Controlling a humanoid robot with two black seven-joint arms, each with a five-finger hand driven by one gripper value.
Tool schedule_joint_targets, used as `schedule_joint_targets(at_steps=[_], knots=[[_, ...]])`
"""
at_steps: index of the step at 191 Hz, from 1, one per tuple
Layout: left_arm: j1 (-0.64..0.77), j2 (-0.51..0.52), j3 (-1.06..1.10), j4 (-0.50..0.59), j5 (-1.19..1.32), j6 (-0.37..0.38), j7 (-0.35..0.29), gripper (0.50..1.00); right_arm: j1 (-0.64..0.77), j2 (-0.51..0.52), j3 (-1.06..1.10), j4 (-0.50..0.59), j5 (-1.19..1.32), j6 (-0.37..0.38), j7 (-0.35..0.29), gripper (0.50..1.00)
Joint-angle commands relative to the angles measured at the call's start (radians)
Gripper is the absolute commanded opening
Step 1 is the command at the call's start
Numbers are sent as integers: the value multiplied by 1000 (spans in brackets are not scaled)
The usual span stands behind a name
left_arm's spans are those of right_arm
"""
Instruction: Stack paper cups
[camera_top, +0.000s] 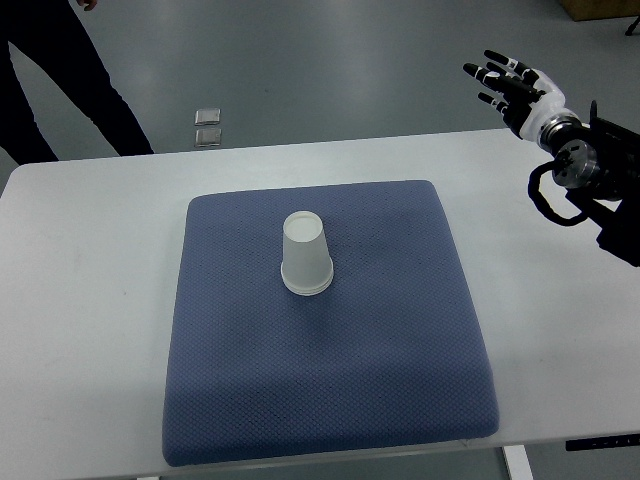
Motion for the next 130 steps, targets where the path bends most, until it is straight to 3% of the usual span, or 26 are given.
schedule_joint_targets(at_steps=[1,20,49,130], knots=[[1,0,0,0,0,0,0,1000,-19,26,18,-1,7,88,8,909],[1,0,0,0,0,0,0,1000,-35,40,50,-4,-8,145,43,909],[1,0,0,0,0,0,0,1000,-45,42,52,-10,-11,167,126,911],[-1,0,0,0,0,0,0,1000,-73,43,52,-8,-13,167,134,913]])
